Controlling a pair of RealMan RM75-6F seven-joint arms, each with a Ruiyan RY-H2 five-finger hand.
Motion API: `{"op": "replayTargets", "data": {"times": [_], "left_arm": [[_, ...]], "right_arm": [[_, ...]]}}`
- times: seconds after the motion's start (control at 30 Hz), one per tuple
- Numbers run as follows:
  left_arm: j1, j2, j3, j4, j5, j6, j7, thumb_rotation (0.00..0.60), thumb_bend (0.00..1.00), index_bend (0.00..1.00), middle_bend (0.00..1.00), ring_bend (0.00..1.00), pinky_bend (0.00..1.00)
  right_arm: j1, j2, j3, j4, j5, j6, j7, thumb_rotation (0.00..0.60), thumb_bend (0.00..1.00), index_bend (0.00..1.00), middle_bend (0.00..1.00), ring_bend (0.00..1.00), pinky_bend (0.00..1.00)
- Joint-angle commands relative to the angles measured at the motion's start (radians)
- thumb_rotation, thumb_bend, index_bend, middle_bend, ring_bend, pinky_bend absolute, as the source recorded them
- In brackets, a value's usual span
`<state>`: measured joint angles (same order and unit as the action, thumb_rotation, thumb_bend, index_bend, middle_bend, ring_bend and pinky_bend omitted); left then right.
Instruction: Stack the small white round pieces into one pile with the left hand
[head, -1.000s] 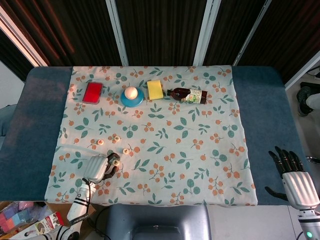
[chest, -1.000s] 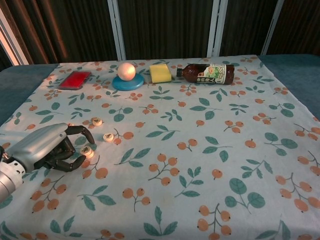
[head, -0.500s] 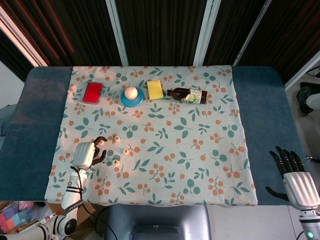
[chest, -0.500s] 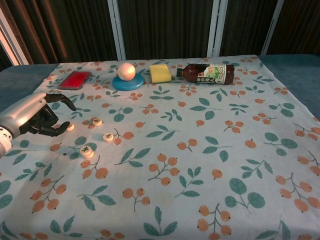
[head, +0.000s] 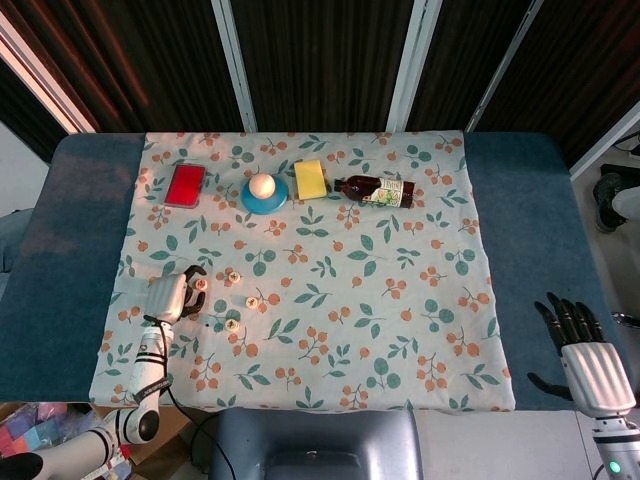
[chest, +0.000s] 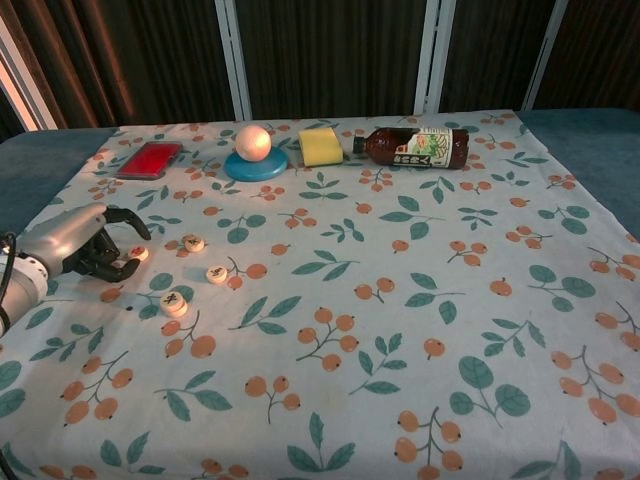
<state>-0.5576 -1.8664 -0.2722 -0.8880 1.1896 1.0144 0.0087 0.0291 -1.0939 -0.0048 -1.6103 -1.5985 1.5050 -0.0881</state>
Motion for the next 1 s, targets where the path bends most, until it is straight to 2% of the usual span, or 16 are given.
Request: {"op": "replayTargets", "data": {"times": [0.03, 0.77, 0.93, 1.0], "left_arm": [[-0.009, -0.017, 0.001, 0.028, -0.005, -0.008, -0.002, 0.600, 0.43, 0.36, 1.00, 1.00, 1.00], [-0.022, -0.036, 0.001, 0.084, -0.012, -0.013, -0.025, 0.600, 0.43, 0.49, 1.00, 1.00, 1.00], [-0.021, -0.027, -0.001, 0.065, -0.001, 0.010, -0.036, 0.600, 0.43, 0.52, 1.00, 1.00, 1.00], [-0.014, -0.009, 0.003, 0.023, 0.012, 0.029, -0.046, 0.600, 0.43, 0.52, 1.00, 1.00, 1.00]], "right_arm": [[-0.002, 0.002, 0.000, 0.000, -0.001, 0.004, 0.004, 0.600, 0.07, 0.00, 0.00, 0.00, 0.00], [-0.004, 0.003, 0.002, 0.000, 0.004, 0.006, 0.004, 0.600, 0.07, 0.00, 0.00, 0.00, 0.00], [-0.003, 0.003, 0.001, 0.000, 0.003, 0.005, 0.004, 0.600, 0.07, 0.00, 0.00, 0.00, 0.00], [-0.003, 0.003, 0.001, 0.000, 0.003, 0.003, 0.003, 0.600, 0.07, 0.00, 0.00, 0.00, 0.00]]}}
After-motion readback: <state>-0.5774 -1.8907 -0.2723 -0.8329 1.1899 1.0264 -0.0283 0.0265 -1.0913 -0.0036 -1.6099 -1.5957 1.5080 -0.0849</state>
